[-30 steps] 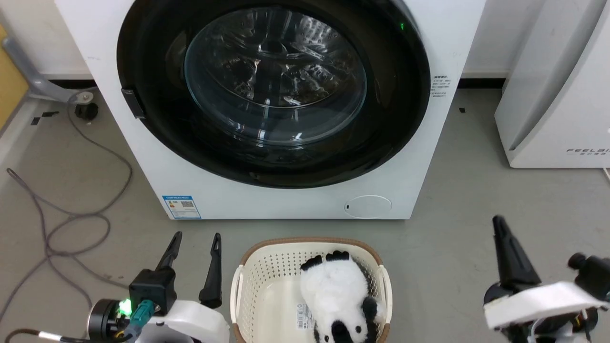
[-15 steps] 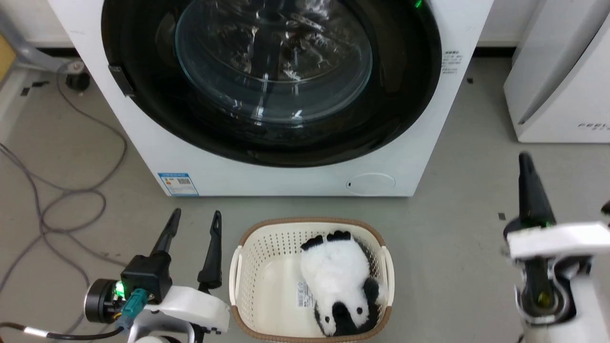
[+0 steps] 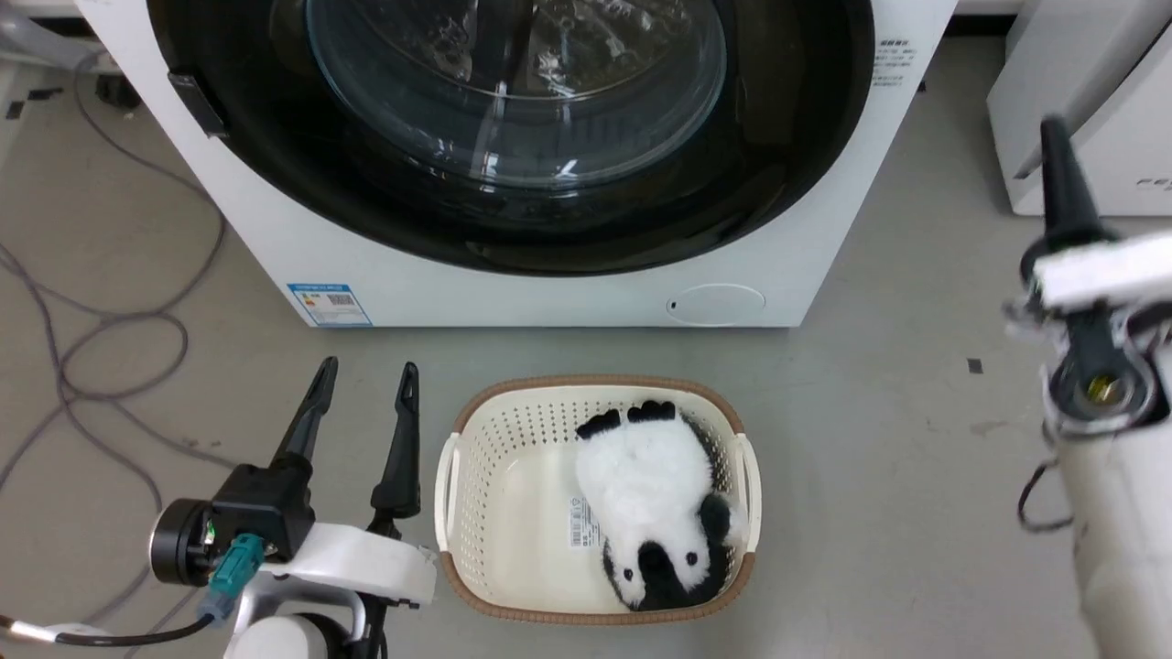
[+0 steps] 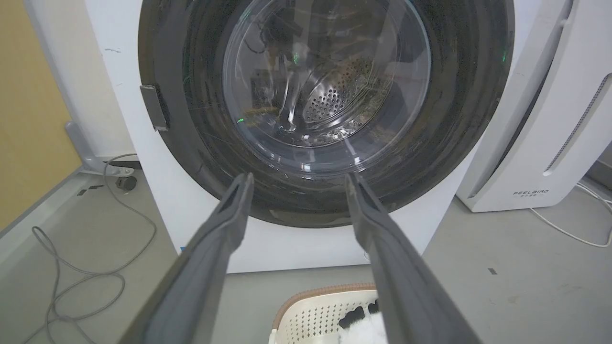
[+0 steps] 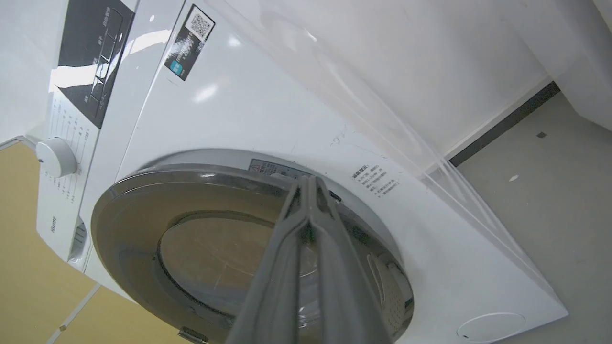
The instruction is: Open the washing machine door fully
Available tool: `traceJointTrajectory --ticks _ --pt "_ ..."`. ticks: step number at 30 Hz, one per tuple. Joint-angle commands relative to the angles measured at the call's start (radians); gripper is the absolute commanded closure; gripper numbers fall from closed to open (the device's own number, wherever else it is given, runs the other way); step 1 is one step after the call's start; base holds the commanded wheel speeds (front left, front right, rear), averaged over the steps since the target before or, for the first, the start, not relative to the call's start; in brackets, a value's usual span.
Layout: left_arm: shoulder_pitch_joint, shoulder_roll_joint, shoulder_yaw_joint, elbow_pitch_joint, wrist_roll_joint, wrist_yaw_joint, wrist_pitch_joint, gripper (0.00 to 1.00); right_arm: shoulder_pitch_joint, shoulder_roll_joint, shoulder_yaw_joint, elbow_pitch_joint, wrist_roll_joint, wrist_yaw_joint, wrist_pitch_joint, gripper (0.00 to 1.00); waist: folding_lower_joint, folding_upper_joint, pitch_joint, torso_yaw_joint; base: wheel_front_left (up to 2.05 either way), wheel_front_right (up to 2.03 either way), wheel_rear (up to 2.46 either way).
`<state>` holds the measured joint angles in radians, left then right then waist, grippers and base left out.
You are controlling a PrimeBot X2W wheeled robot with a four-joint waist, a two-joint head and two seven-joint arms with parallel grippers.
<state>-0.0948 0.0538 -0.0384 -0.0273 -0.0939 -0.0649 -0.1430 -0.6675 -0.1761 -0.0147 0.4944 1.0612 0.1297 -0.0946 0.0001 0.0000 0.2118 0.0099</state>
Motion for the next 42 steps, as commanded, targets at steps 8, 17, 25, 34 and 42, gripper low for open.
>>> traceJointTrajectory --ticks 8,17,25,34,42 --pt "-0.041 0.01 0.001 -0.022 -0.018 -0.014 -0.024 0.0 -0.258 -0.075 0.091 0.186 0.104 0.001 0.074 1.0 -0.0001 0.0 0.045 0.005 0.0 0.0 0.0" --pt "-0.063 0.016 0.005 -0.041 -0.032 -0.025 -0.043 0.0 -0.543 -0.112 0.248 0.391 0.13 0.001 0.238 1.0 -0.0001 0.0 0.096 0.009 0.0 0.0 0.0" --pt "-0.079 0.018 0.009 -0.048 -0.043 -0.034 -0.06 0.0 -0.73 -0.104 0.371 0.5 0.15 0.001 0.383 1.0 -0.0001 0.0 0.136 0.008 0.0 0.0 0.0" --pt "-0.108 0.019 0.008 -0.051 -0.057 -0.044 -0.079 0.0 -0.879 -0.066 0.484 0.597 0.19 0.001 0.485 1.0 -0.0001 0.0 0.191 0.009 0.0 0.0 0.0" --pt "-0.132 0.018 0.002 -0.055 -0.072 -0.053 -0.095 0.0 -0.988 -0.055 0.553 0.68 0.252 0.001 0.574 1.0 -0.0001 0.0 0.232 0.019 0.0 0.0 0.0"
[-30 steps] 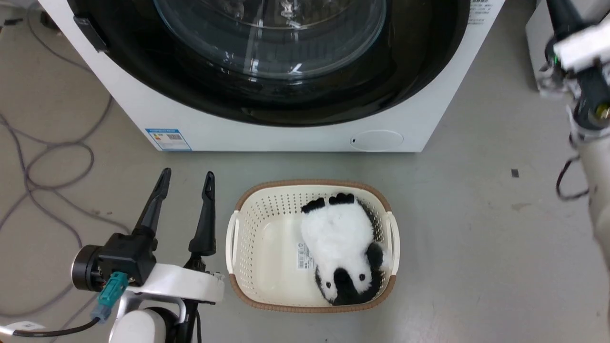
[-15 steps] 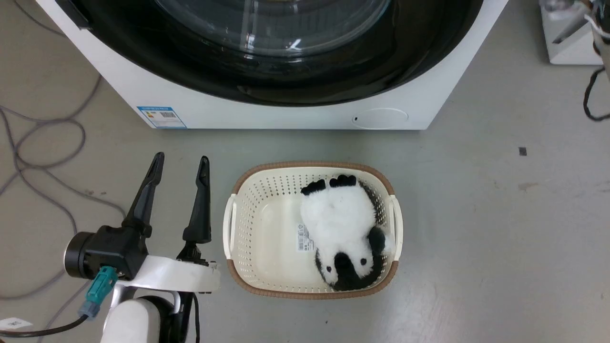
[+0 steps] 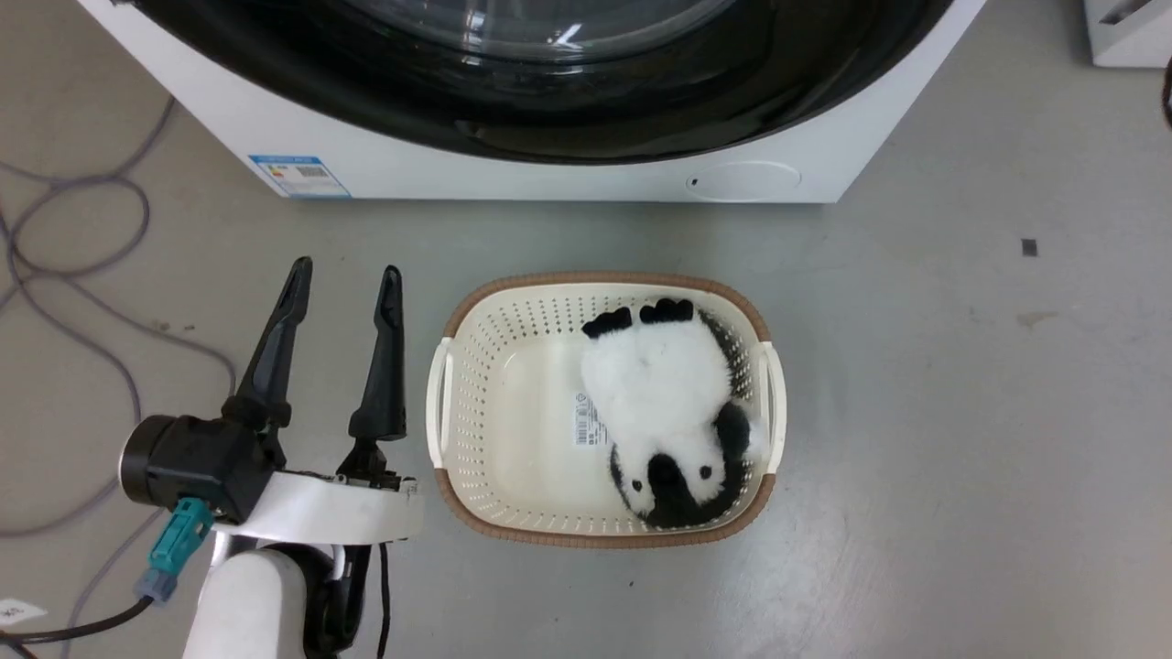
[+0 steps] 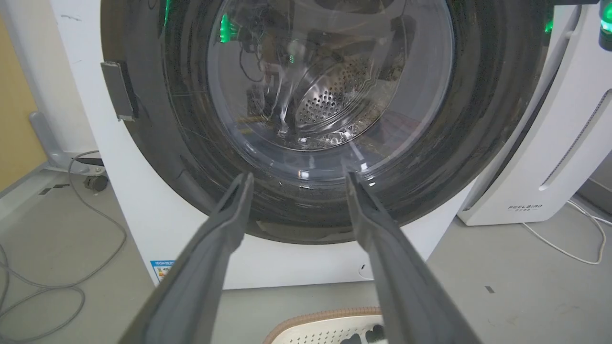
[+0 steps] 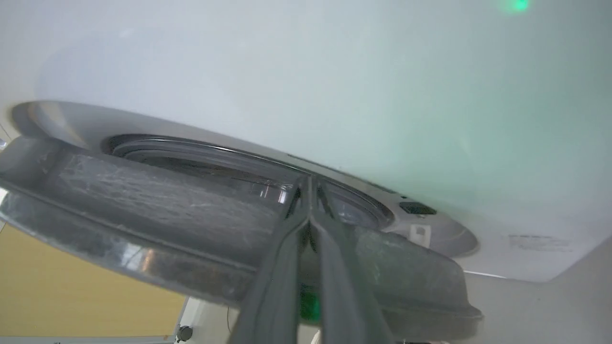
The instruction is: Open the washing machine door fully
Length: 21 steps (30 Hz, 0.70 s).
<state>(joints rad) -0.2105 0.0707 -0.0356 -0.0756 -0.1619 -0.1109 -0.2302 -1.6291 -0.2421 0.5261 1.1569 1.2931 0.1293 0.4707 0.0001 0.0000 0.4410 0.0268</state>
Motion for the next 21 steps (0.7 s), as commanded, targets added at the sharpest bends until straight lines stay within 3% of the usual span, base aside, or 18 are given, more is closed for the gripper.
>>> traceJointTrajectory --ticks 1,11,21 --pt "-0.019 0.001 -0.001 -0.007 -0.006 -0.008 -0.01 0.0 -0.039 0.012 0.022 0.028 0.029 0.001 0.027 1.0 -0.0001 0.0 0.007 0.002 0.0 0.0 0.0" --pt "-0.035 -0.002 -0.004 0.001 -0.019 -0.019 -0.031 0.0 -0.146 0.016 0.091 0.125 0.142 0.001 0.224 1.0 -0.0001 0.0 0.024 0.004 0.0 0.0 0.0" --pt "-0.011 -0.004 -0.01 0.03 -0.01 -0.02 -0.032 0.0 -0.007 0.003 0.09 0.039 0.172 0.001 0.307 1.0 -0.0001 0.0 -0.043 0.008 0.0 0.0 0.0"
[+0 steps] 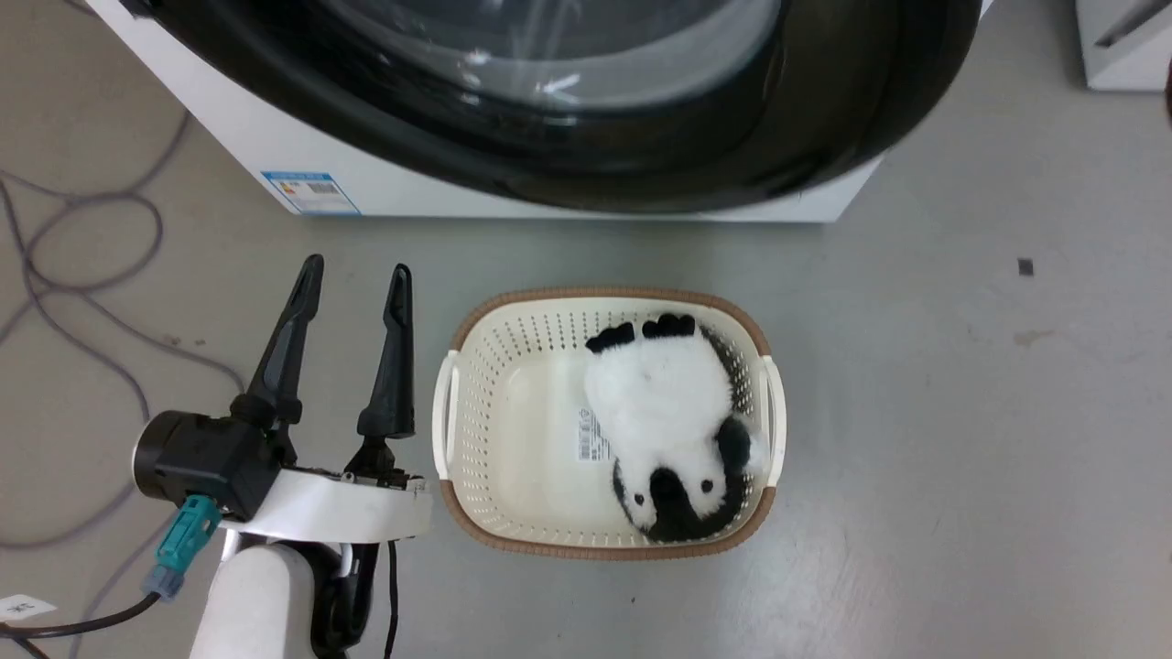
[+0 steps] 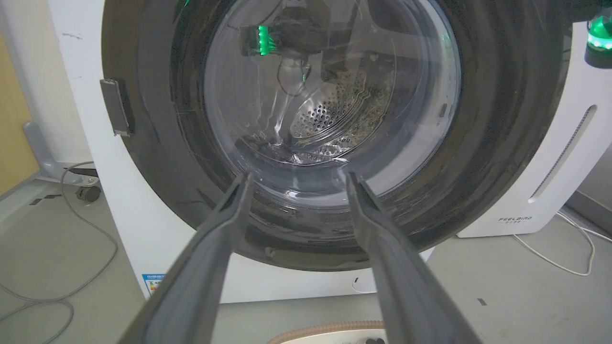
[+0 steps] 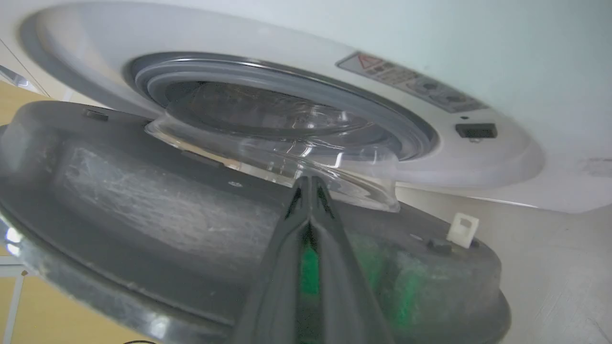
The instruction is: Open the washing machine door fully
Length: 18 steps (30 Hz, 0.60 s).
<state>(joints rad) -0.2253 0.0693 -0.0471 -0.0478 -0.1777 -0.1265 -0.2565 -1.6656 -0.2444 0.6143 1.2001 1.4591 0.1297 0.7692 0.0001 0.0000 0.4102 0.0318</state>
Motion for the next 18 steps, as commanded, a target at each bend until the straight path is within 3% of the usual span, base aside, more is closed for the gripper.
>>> traceJointTrajectory --ticks 1,18 --pt "0.009 -0.002 0.001 0.006 0.006 -0.004 -0.005 0.0 0.049 0.003 0.001 -0.016 0.01 0.001 0.016 1.0 -0.0001 0.0 -0.022 0.004 0.0 0.0 0.0" --pt "0.139 -0.005 0.014 0.081 0.044 -0.004 -0.005 0.0 0.413 -0.032 0.007 -0.263 0.069 0.001 0.114 1.0 -0.0001 0.0 -0.207 0.022 0.0 0.0 0.0"
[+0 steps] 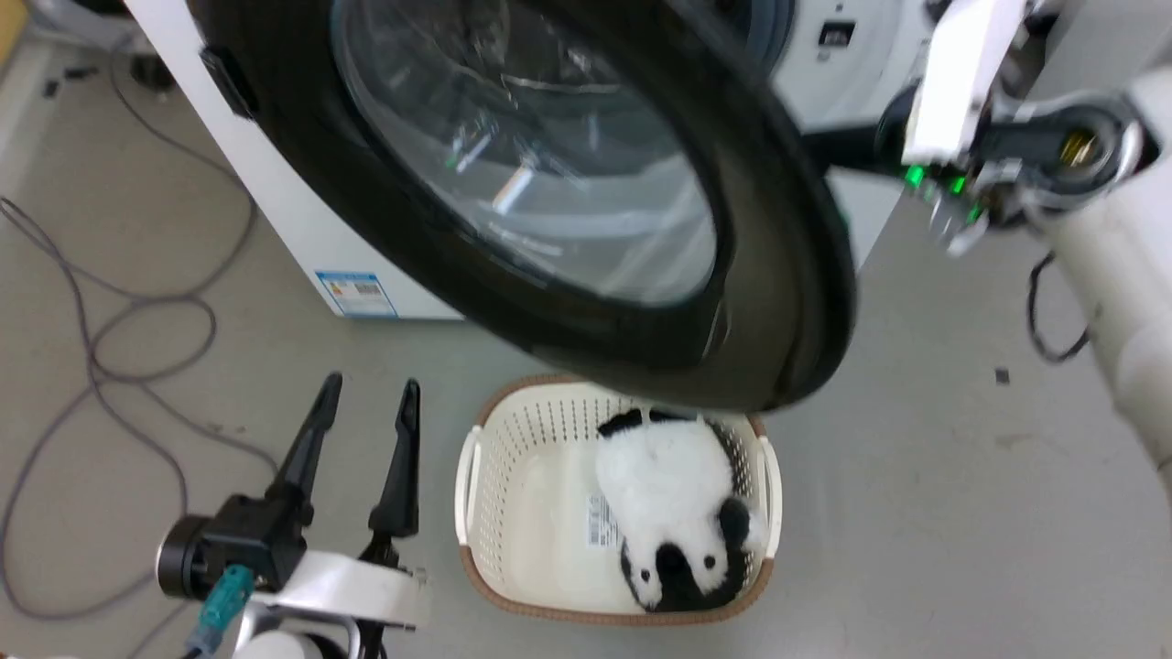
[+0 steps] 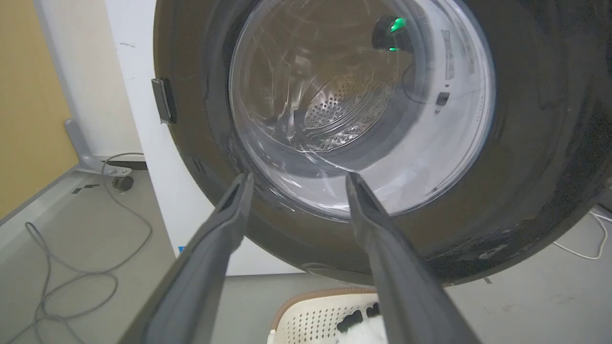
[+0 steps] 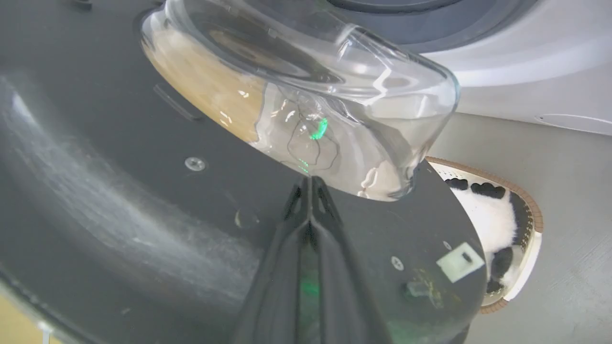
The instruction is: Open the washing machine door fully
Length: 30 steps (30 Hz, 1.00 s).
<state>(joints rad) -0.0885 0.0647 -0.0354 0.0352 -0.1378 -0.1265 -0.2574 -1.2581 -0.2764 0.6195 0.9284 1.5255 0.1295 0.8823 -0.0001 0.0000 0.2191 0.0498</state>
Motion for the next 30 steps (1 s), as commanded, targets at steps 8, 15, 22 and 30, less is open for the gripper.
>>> traceJointTrajectory --ticks 8,15,22,30 --pt "0.074 -0.001 0.016 0.017 0.017 0.006 -0.004 0.0 0.193 0.004 0.032 -0.155 0.016 0.001 0.027 1.0 0.0001 0.0 -0.093 0.014 0.0 0.0 0.0" --pt "0.102 -0.003 0.004 0.027 0.023 0.01 -0.004 0.0 0.308 0.033 0.059 -0.283 0.02 0.001 0.027 1.0 0.0001 0.0 -0.125 0.02 0.0 0.0 0.0" --pt "0.109 -0.005 -0.006 0.035 0.017 0.012 -0.004 0.0 0.379 0.084 0.091 -0.406 0.011 0.001 0.016 1.0 0.0001 0.0 -0.131 0.011 0.0 0.0 0.0" --pt "0.109 -0.007 -0.012 0.04 0.012 0.015 -0.004 0.0 0.461 0.119 0.113 -0.512 -0.015 0.001 -0.034 1.0 0.0001 0.0 -0.128 -0.001 0.0 0.0 0.0"
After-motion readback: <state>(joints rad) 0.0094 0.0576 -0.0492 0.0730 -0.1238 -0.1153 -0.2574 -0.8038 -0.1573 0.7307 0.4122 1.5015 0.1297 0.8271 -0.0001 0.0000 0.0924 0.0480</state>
